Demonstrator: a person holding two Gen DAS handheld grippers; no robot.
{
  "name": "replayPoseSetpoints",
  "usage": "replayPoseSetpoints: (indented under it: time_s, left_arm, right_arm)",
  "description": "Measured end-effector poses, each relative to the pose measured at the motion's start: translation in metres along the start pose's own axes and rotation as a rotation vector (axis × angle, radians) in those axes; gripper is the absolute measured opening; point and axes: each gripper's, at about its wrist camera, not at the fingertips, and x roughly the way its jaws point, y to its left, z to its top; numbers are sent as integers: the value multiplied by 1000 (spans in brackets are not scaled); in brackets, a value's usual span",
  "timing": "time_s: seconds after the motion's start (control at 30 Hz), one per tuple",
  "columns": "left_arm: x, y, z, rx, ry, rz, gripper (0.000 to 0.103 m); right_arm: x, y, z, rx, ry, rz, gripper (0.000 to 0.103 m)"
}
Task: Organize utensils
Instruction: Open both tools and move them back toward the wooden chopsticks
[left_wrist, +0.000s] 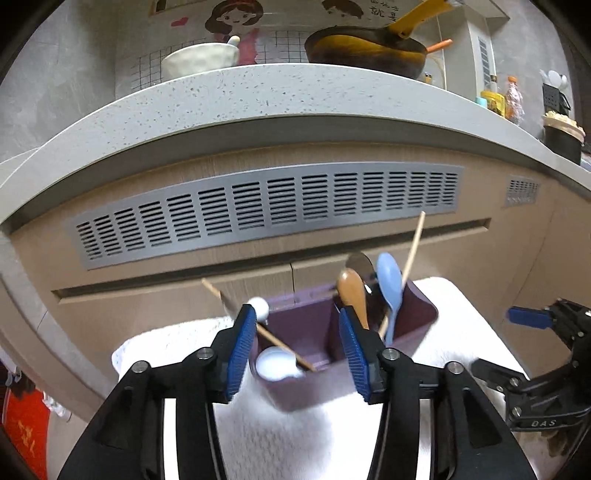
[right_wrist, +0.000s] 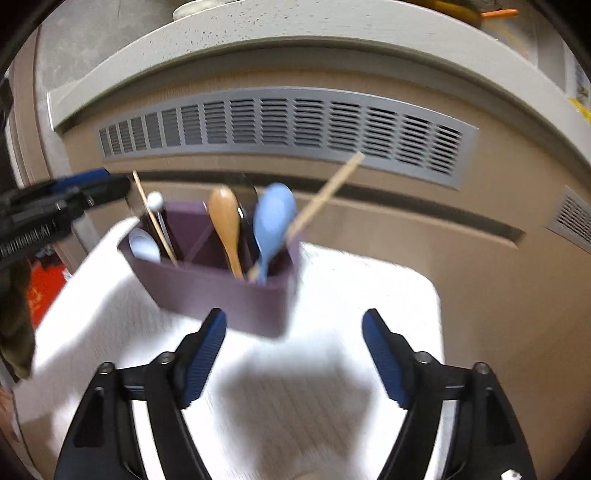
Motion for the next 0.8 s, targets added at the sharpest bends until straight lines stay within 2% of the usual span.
replayPoseSetpoints:
  time_s: [0.07,0.2,0.33,0.5,0.63,0.67,0.73,0.77,0.8]
  left_arm:
    - [-10,-2,-9,2,6,10,59]
    - [-24,-2,-34,-11,46,11,60]
    - [-27,4,-75,-80,163,-20,64]
    - [-36,-8,-135,-157,334,-124,64]
    - [-42,-15,-162,-194,392,-175,64]
    - [-43,-15,-164,-201,396,-178,64]
    - [-44,-15,-166,-215,400,-183,64]
    - [-46,-14,-167,-220,400,-187,64]
    - [-47,-13,-167,-223,399,-190,64]
  right_arm:
    - [-10,-4,-18,0,11,-38,90]
    - [-23,-13,-47,39,56,-72,92]
    - [-33,-27,-73,122,118,-71,93]
    - [-42,-39,-110,258,185,-24,93]
    - [-39,-33,-136,294,235,27,93]
    - [-38,-29,-139,283,247,32,91]
    - [-30,-18,-141,268,285,67,78]
    - [-27,-14,-141,268,299,91,68]
    - [-23,-10,-140,264,309,118,66]
